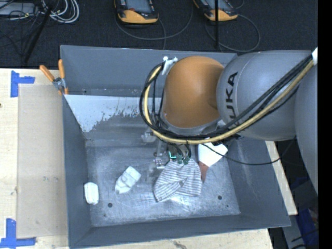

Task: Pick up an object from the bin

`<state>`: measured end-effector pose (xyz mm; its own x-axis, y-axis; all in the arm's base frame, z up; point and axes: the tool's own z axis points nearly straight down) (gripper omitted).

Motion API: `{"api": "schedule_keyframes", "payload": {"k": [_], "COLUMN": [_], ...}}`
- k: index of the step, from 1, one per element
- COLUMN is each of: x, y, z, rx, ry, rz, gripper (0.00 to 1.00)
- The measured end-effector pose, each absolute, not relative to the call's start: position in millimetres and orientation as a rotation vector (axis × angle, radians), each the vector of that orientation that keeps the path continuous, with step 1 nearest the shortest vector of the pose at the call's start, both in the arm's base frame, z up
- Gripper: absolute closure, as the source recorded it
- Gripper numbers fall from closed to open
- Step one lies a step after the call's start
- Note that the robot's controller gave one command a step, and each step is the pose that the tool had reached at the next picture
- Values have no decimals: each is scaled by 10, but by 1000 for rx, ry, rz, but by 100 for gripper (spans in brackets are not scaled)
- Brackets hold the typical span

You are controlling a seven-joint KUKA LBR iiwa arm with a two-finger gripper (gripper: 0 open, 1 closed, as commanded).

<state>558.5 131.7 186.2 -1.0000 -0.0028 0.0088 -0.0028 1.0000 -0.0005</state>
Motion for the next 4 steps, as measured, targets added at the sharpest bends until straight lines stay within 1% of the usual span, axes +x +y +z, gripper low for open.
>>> {"api": "schedule_keyframes", "payload": {"k": [1, 2, 3, 4], "x": [5603, 5586, 5517, 5535], "y": [1310, 1400, 1520, 1579], "z": [1901, 1490, 1256, 1092], "rx": [-1, 167, 542, 551], "ry": [-3140, -3139, -3091, -3090], "rz": [-1, 0, 0, -1], "gripper": [0, 0, 0, 0]}}
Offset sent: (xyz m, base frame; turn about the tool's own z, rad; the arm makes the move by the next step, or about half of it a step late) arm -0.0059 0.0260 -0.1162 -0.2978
